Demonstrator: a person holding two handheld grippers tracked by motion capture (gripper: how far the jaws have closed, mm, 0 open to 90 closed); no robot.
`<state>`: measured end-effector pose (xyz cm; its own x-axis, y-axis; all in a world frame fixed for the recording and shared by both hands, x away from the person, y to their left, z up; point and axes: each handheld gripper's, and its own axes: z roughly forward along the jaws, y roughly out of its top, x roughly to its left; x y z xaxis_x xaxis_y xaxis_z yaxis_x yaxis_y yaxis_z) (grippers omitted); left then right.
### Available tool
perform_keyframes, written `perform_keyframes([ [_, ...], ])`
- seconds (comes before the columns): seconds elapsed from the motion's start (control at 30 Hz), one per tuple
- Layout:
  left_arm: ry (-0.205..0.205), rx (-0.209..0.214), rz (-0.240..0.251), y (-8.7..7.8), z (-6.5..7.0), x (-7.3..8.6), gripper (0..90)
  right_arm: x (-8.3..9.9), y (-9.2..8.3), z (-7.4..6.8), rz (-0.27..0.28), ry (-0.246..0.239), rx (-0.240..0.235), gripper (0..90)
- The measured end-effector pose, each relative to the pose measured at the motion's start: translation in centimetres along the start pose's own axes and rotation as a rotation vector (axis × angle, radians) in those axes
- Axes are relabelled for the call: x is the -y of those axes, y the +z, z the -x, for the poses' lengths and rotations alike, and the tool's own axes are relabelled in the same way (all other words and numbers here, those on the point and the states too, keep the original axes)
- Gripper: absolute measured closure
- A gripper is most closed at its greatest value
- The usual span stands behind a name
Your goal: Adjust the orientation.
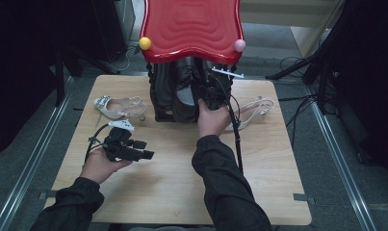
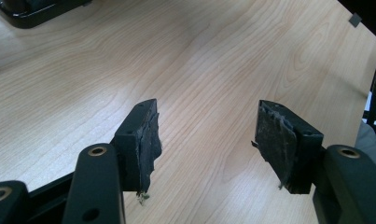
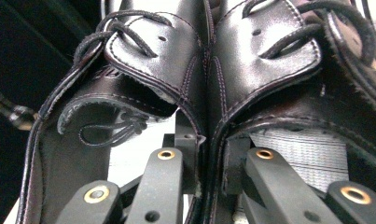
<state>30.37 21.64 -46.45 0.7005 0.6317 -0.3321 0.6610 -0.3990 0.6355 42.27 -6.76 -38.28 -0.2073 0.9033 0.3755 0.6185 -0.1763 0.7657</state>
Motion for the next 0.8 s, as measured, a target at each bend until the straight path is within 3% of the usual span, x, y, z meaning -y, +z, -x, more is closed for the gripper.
perform_keyframes([
  [0.1,-0.003,0.004,0.003,0.0,0.1,-0.1,40.4,-0.4,0.6,-0.6,0.006,0.017,0.021,82.0],
  [0.23,-0.005,0.008,0.010,-0.1,0.0,-0.1,40.6,-0.3,1.3,-1.7,0.006,-0.005,0.065,81.4],
  [0.37,-0.005,0.005,0.010,0.0,0.0,-0.1,40.7,0.0,1.5,-2.2,0.012,-0.011,0.079,81.1],
  [0.73,0.008,0.004,-0.004,0.5,0.3,-0.3,41.0,-0.2,1.5,-1.7,-0.012,-0.012,0.012,70.1],
  [0.8,0.008,0.008,-0.006,0.6,0.4,-0.3,41.0,-0.3,1.3,-1.6,-0.012,-0.036,-0.001,69.3],
])
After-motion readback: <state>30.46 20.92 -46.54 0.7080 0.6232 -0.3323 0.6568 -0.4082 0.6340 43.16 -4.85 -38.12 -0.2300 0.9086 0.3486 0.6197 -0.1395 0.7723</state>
